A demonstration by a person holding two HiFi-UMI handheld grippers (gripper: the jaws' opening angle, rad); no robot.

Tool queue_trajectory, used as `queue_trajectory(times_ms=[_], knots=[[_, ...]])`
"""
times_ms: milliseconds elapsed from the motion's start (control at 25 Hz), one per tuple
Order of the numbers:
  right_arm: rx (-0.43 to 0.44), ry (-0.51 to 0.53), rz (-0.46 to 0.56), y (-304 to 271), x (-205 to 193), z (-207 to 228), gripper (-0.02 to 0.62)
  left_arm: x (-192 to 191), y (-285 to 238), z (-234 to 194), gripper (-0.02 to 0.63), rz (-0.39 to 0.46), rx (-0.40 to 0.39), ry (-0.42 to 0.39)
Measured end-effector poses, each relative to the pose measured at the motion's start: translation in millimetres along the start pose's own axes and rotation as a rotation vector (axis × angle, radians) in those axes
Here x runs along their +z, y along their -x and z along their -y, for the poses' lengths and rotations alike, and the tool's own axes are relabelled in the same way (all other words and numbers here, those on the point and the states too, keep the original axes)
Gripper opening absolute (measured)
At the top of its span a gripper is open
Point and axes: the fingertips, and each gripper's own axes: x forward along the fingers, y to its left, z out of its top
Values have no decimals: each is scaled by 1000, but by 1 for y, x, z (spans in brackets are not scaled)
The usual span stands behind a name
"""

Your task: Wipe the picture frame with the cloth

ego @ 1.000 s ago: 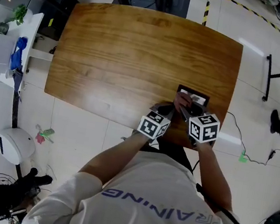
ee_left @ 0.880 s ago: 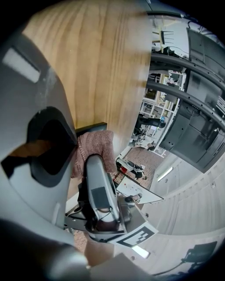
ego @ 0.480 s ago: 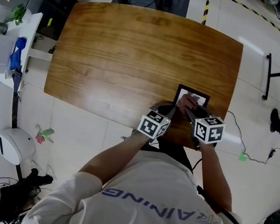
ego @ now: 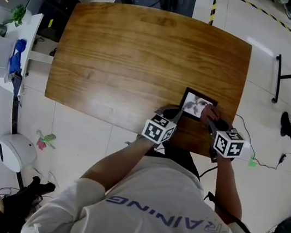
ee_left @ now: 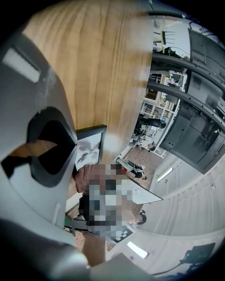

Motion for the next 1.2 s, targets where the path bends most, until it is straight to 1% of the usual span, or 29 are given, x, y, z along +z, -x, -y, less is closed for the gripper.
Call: queue_trajectory(times_ms=[200,360,480,840,960,1040,1120,1200], knots=[[-35,-1,11,11,-3,12,127,0,0,-1,3,2,2,0],[-50,-32,49,14,-6,21,129,0,0,0,3,0,2,0],[-60,-22,68,10,-6,23,129,-1,1,0,3,0,0,-2],[-42,-24,116,3,5,24,129,-1,2,-2,3,16,1,-12],[-46,-11,205,15,22,19,129,-2,5,-7,3,15,0,-20],[-47,-4,276,28,37,16,127,5,14,-16,3,26,13,-15],[-57,3,332,45,52,15,126,26,29,-23,3,76,25,-26],[-78,18,398,64,73,14,124,57,47,-28,3,145,39,-59]])
